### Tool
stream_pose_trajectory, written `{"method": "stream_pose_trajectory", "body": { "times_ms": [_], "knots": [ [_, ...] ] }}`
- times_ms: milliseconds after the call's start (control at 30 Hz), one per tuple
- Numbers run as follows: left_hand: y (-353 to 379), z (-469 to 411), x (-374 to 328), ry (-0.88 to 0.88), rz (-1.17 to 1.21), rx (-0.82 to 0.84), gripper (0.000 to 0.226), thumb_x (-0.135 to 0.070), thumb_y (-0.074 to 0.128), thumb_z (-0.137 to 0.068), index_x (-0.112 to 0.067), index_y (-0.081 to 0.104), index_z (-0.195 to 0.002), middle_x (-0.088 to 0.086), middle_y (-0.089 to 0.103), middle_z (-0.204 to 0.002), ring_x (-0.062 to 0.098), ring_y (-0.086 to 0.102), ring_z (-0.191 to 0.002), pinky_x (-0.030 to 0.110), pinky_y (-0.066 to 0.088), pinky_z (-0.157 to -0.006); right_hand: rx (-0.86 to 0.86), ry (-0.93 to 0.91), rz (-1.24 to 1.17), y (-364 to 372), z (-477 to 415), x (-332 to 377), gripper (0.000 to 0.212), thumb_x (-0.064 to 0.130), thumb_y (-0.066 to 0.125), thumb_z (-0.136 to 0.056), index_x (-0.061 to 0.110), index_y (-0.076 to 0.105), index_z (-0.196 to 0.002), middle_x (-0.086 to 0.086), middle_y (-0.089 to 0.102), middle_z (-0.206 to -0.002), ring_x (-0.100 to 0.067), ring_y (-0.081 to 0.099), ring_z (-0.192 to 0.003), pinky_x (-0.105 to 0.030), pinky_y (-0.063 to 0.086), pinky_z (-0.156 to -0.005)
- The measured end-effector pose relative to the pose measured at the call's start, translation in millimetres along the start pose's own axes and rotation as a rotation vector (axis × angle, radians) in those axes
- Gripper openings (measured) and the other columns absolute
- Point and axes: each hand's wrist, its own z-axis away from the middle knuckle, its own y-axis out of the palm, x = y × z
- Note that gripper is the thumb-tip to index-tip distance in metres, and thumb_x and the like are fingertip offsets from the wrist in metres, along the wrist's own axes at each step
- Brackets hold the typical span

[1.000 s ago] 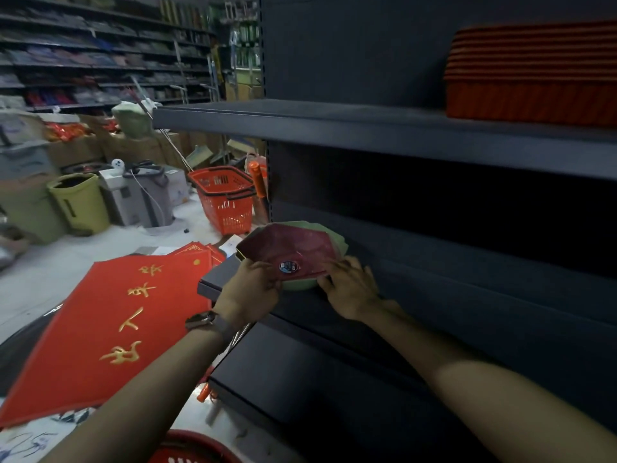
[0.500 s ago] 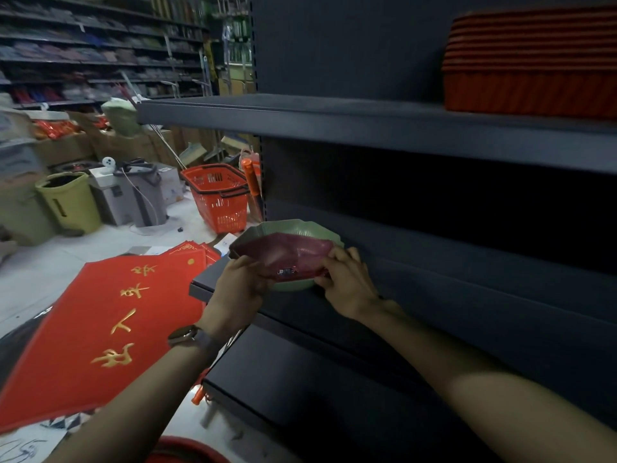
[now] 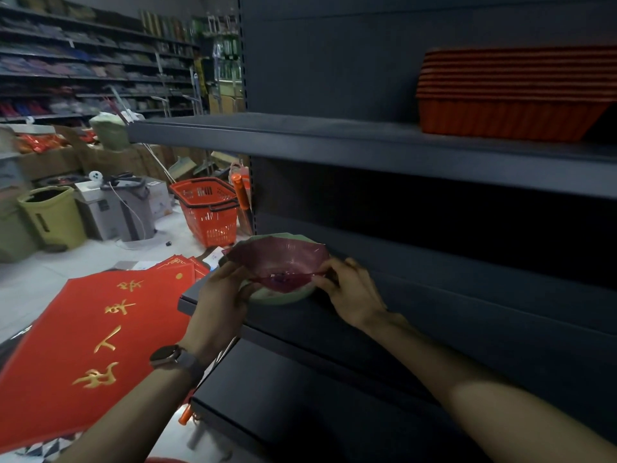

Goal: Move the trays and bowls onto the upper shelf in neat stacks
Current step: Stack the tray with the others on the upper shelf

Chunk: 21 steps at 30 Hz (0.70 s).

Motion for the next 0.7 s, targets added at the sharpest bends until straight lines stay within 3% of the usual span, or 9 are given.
{"method": "stream_pose_trajectory", "body": {
  "times_ms": [133,300,433,500,567,633,700],
  "knots": [
    [-8,0,-10,-0.008,0.008,-0.065,0.012,-0.004,0.076,-0.091,-0.014,0.077,-0.097,0.001,0.064,-0.114,0.024,0.069,-0.093,0.025,0.045,-0.078,0.013,0.024,-0.131,-10,5,6,0.019,0.042,0.064,-0.102,0.027,0.067,-0.114,0.007,0.071,-0.112,-0.011,0.065,-0.107,-0.037,0.053,-0.101],
    [-10,6,-17,-0.044,0.057,-0.109,0.014,-0.003,0.078,-0.09,-0.011,0.079,-0.101,0.004,0.06,-0.13,0.026,0.068,-0.107,0.022,0.043,-0.091,-0.045,0.123,-0.311,-19,11,16,0.015,0.039,0.077,-0.093,0.03,0.066,-0.096,0.006,0.074,-0.102,-0.01,0.068,-0.102,-0.028,0.056,-0.09],
    [-16,16,-26,-0.108,0.195,-0.159,0.012,-0.002,0.079,-0.089,-0.012,0.079,-0.095,-0.009,0.05,-0.135,0.024,0.067,-0.111,0.011,0.043,-0.096,-0.115,0.109,-0.389,-30,21,28,0.014,0.024,0.083,-0.089,0.024,0.07,-0.085,0.005,0.077,-0.091,-0.007,0.072,-0.089,-0.02,0.056,-0.078],
    [-20,23,-32,-0.143,0.297,-0.157,0.017,-0.002,0.078,-0.09,-0.018,0.079,-0.097,-0.006,0.047,-0.144,0.022,0.068,-0.113,0.022,0.051,-0.101,-0.134,0.102,-0.407,-36,28,34,0.016,0.021,0.085,-0.087,0.023,0.07,-0.081,0.006,0.077,-0.086,-0.002,0.071,-0.082,-0.016,0.054,-0.073],
    [-29,33,-42,-0.189,0.385,-0.155,0.023,-0.005,0.08,-0.089,-0.026,0.079,-0.098,-0.003,0.046,-0.148,0.016,0.07,-0.11,0.029,0.056,-0.096,-0.152,0.096,-0.423,-40,35,39,0.017,0.019,0.085,-0.087,0.024,0.071,-0.08,0.008,0.076,-0.083,0.005,0.067,-0.074,-0.009,0.049,-0.067],
    [-37,42,-53,-0.271,0.396,-0.14,0.019,-0.016,0.083,-0.088,-0.032,0.077,-0.095,-0.013,0.054,-0.137,0.004,0.071,-0.099,0.031,0.059,-0.089,-0.165,0.086,-0.43,-45,43,44,0.017,0.019,0.086,-0.086,0.025,0.072,-0.08,0.01,0.076,-0.083,0.007,0.067,-0.075,-0.007,0.048,-0.067],
    [-45,51,-57,-0.397,0.4,-0.099,0.015,-0.036,0.085,-0.085,-0.035,0.075,-0.097,-0.021,0.066,-0.114,0.006,0.071,-0.092,0.042,0.061,-0.087,-0.158,0.074,-0.436,-48,51,50,0.017,0.02,0.086,-0.086,0.027,0.072,-0.08,0.01,0.077,-0.085,0.005,0.069,-0.078,-0.01,0.05,-0.07]
  ]
}}
